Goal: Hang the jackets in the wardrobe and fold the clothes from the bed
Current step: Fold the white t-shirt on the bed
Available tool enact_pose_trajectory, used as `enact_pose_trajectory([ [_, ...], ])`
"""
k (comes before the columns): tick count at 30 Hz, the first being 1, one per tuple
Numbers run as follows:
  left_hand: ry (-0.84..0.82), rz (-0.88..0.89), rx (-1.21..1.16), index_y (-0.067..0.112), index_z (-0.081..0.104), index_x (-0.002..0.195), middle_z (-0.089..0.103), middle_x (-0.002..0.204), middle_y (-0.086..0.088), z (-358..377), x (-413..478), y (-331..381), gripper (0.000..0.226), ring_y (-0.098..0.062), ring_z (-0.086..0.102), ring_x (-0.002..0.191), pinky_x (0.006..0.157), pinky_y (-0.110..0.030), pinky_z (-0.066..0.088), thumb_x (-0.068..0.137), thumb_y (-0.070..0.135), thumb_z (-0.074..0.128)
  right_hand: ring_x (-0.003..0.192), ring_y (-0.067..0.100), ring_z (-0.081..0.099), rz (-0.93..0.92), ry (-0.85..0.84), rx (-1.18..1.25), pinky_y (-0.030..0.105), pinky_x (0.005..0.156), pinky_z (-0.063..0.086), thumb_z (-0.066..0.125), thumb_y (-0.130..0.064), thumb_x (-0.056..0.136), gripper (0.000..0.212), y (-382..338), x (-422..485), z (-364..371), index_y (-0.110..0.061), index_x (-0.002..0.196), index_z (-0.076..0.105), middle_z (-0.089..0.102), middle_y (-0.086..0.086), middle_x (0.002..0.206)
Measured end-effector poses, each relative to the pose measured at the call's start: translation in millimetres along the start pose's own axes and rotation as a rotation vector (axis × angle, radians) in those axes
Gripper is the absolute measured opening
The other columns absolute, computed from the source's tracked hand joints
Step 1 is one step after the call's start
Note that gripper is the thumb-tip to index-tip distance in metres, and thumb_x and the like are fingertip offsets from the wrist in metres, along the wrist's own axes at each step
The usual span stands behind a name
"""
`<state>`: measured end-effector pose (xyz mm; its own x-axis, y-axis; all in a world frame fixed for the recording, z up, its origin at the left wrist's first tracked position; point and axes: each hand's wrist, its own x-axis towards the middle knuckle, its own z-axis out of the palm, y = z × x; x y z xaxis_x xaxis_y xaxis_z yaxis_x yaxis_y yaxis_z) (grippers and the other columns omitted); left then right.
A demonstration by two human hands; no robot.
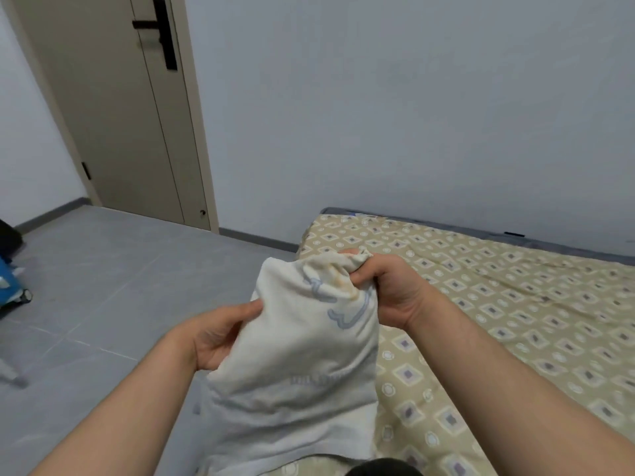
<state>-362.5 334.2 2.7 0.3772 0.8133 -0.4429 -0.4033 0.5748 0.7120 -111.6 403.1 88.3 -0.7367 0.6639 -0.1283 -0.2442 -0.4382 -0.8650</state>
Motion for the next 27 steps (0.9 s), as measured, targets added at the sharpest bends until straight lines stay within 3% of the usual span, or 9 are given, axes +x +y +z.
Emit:
enact_pose_trajectory([
  [3, -0.125, -0.021, 0.131, 0.005, 0.072, 0.118, 0.067, 0.123, -0.021, 23.6, -12.9, -2.8, 0.086, -0.035, 0.067, 0.109, 0.084, -0.045, 0.058, 0.039, 0.024, 0.102, 0.065, 0.027, 0.064, 0.029, -0.126, -0.035, 0.027, 0.070, 0.054, 0.073, -0.009, 0.031, 0.033, -13.0, -23.8, 17.2, -0.002, 0.062, 0.064, 0.063, 0.012, 0.068],
  [7, -0.233, -0.040, 0.499, 0.015, 0.076, 0.113, 0.070, 0.122, -0.010, 65.1, -30.0, -9.2, 0.079, -0.024, 0.066, 0.113, 0.101, -0.040, 0.050, 0.040, 0.034, 0.101, 0.073, 0.028, 0.069, 0.079, -0.209, -0.206, 0.029, 0.072, 0.056, 0.074, -0.022, 0.031, 0.054, -32.0, -52.3, 32.8, 0.002, 0.079, 0.076, 0.071, 0.017, 0.077],
  [11, -0.200, 0.163, 0.557, 0.014, 0.048, 0.143, 0.057, 0.141, -0.011, 102.9, -33.8, -14.5, 0.100, -0.030, 0.055, 0.129, 0.112, -0.046, 0.040, 0.057, 0.028, 0.095, 0.065, 0.027, 0.067, 0.039, -0.131, -0.283, 0.025, 0.062, 0.055, 0.060, -0.014, 0.032, 0.043, -44.2, -72.3, 44.0, 0.002, 0.070, 0.074, 0.069, 0.016, 0.069],
  [13, -0.172, 0.250, 0.505, 0.018, 0.041, 0.148, 0.053, 0.145, -0.012, 116.3, -35.3, -14.8, 0.103, -0.032, 0.053, 0.131, 0.111, -0.047, 0.041, 0.058, 0.023, 0.092, 0.058, 0.025, 0.064, -0.002, -0.075, -0.332, 0.022, 0.056, 0.051, 0.056, -0.013, 0.032, 0.036, -50.6, -83.2, 50.3, 0.000, 0.062, 0.071, 0.066, 0.014, 0.063],
  [18, -0.087, 0.318, 0.715, 0.008, 0.066, 0.121, 0.071, 0.120, -0.010, 145.0, -45.1, -12.3, 0.064, -0.023, 0.067, 0.110, 0.096, -0.034, 0.053, 0.062, 0.029, 0.080, 0.055, 0.018, 0.058, -0.147, 0.064, -0.563, 0.017, 0.050, 0.045, 0.038, -0.002, 0.044, 0.033, -78.7, -104.1, 65.5, -0.008, 0.055, 0.068, 0.062, 0.007, 0.059],
  [20, -0.045, 0.332, 0.712, 0.009, 0.071, 0.111, 0.074, 0.110, -0.008, 147.1, -48.7, -8.9, 0.055, -0.020, 0.070, 0.099, 0.085, -0.028, 0.054, 0.059, 0.026, 0.080, 0.056, 0.016, 0.057, -0.191, 0.104, -0.651, 0.017, 0.049, 0.043, 0.039, -0.003, 0.045, 0.033, -87.8, -106.8, 69.6, -0.011, 0.055, 0.069, 0.062, 0.005, 0.059],
  [22, -0.054, 0.341, 0.649, 0.005, 0.070, 0.113, 0.072, 0.111, -0.014, 147.8, -54.3, -6.1, 0.058, -0.024, 0.070, 0.097, 0.082, -0.031, 0.055, 0.057, 0.017, 0.080, 0.055, 0.014, 0.057, -0.216, 0.126, -0.694, 0.017, 0.048, 0.042, 0.039, -0.003, 0.046, 0.034, -93.4, -111.8, 72.1, -0.013, 0.056, 0.070, 0.062, 0.004, 0.059],
  [25, -0.214, 0.286, 0.381, 0.004, 0.067, 0.122, 0.067, 0.121, -0.022, 145.4, -64.1, -4.6, 0.080, -0.034, 0.068, 0.103, 0.083, -0.039, 0.056, 0.047, 0.016, 0.089, 0.055, 0.015, 0.057, -0.248, 0.157, -0.666, 0.017, 0.048, 0.043, 0.040, -0.003, 0.047, 0.033, -101.2, -118.8, 71.2, -0.008, 0.061, 0.069, 0.062, 0.007, 0.061],
  [27, -0.346, 0.262, 0.282, 0.010, 0.069, 0.123, 0.066, 0.122, -0.021, 147.8, -71.7, -2.1, 0.079, -0.034, 0.068, 0.105, 0.084, -0.041, 0.056, 0.049, 0.021, 0.093, 0.060, 0.017, 0.060, -0.265, 0.184, -0.635, 0.018, 0.050, 0.045, 0.041, -0.004, 0.048, 0.037, -106.8, -122.5, 70.0, -0.006, 0.072, 0.069, 0.064, 0.008, 0.066],
])
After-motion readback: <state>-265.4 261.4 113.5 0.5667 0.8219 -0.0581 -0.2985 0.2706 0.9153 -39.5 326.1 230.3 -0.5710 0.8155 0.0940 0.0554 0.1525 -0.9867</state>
